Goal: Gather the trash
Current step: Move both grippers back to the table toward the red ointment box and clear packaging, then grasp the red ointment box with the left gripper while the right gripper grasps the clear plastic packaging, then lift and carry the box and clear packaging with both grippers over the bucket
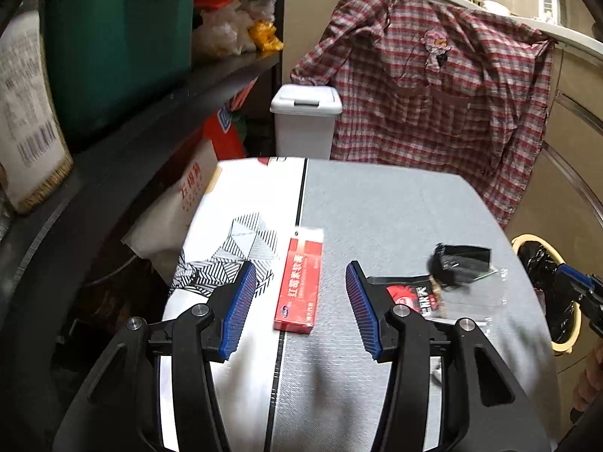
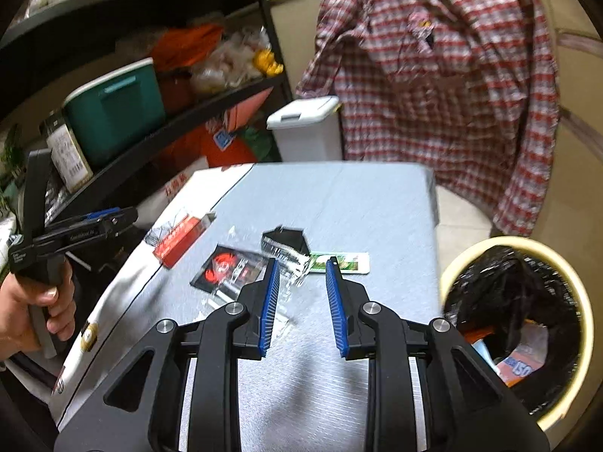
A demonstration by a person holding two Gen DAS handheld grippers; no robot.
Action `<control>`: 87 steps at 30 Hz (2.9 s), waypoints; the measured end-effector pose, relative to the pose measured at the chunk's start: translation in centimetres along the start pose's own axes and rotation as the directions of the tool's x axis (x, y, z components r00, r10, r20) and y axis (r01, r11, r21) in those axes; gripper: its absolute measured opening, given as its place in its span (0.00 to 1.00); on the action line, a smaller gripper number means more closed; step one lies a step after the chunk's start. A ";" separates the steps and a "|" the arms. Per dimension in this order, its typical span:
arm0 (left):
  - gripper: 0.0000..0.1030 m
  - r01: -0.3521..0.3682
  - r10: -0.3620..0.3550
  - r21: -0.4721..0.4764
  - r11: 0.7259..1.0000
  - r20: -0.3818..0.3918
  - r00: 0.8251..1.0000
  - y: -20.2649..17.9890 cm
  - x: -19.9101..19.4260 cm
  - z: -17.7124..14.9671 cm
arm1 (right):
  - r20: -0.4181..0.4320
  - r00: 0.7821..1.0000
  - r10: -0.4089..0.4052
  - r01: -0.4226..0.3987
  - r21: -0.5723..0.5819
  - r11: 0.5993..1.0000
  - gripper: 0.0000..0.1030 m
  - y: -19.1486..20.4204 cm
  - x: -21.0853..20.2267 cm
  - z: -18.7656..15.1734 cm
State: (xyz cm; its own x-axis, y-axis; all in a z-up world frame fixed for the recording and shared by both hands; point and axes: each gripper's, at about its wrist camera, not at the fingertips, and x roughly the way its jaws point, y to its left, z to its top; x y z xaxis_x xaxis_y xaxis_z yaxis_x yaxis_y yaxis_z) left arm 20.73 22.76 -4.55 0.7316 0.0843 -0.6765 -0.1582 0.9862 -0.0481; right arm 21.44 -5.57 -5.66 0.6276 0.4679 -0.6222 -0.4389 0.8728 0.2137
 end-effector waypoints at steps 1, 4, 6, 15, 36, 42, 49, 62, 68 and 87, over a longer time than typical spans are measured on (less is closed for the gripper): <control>0.49 -0.001 0.001 -0.003 1.000 -0.007 1.000 0.2 0.4 -0.1 | -0.009 1.000 0.004 -0.004 -0.003 1.000 0.27 0.0 0.4 -0.1; 0.53 -0.005 0.005 0.002 1.000 -0.034 0.999 0.7 1.7 -0.7 | -0.042 0.999 0.015 -0.016 -0.002 1.000 0.30 0.1 2.0 -0.6; 0.55 -0.004 0.004 -0.002 1.000 -0.045 0.999 0.9 2.4 -1.1 | -0.060 0.998 0.012 -0.012 0.002 1.000 0.34 0.2 3.0 -0.8; 0.59 -0.011 0.011 -0.004 1.000 -0.106 0.994 1.0 5.8 -2.4 | -0.141 0.988 0.058 -0.057 0.010 0.998 0.37 0.7 6.0 -1.2; 0.55 -0.020 0.017 -0.020 1.000 -0.143 0.990 1.7 8.7 -2.1 | -0.216 0.976 0.029 -0.045 -0.067 0.997 0.37 2.0 8.8 -2.3; 0.37 -0.023 0.020 -0.011 1.000 -0.164 0.986 1.5 8.8 -2.0 | -0.219 0.976 0.015 -0.037 -0.096 0.995 0.24 2.1 8.8 -2.4; 0.35 -0.013 0.011 -0.012 1.000 -0.157 0.988 1.1 8.2 -1.7 | -0.198 0.980 -0.001 -0.028 -0.142 0.989 0.02 2.4 7.9 -2.4; 0.33 -0.005 0.005 -0.001 1.000 -0.097 0.995 0.1 5.5 -0.2 | -0.107 0.994 0.007 -0.022 -0.142 0.990 0.01 2.4 3.6 -1.0; 0.33 0.003 -0.003 0.011 1.000 -0.065 0.998 -1.1 3.4 0.4 | -0.059 0.998 0.001 -0.009 -0.134 0.991 0.01 2.0 1.1 -0.2; 0.33 0.033 -0.035 0.090 0.995 0.020 0.999 -9.8 -6.4 1.6 | 0.073 0.996 -0.046 0.049 -0.044 0.998 0.01 -2.3 -8.3 0.8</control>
State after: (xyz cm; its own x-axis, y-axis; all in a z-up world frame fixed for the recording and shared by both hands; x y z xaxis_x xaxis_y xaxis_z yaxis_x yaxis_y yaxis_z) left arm 18.63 12.82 1.45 0.7498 0.0523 -0.6596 -0.0732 0.9973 -0.0041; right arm 17.76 -11.36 -0.42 0.6924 0.4361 -0.5748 -0.4352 0.8879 0.1493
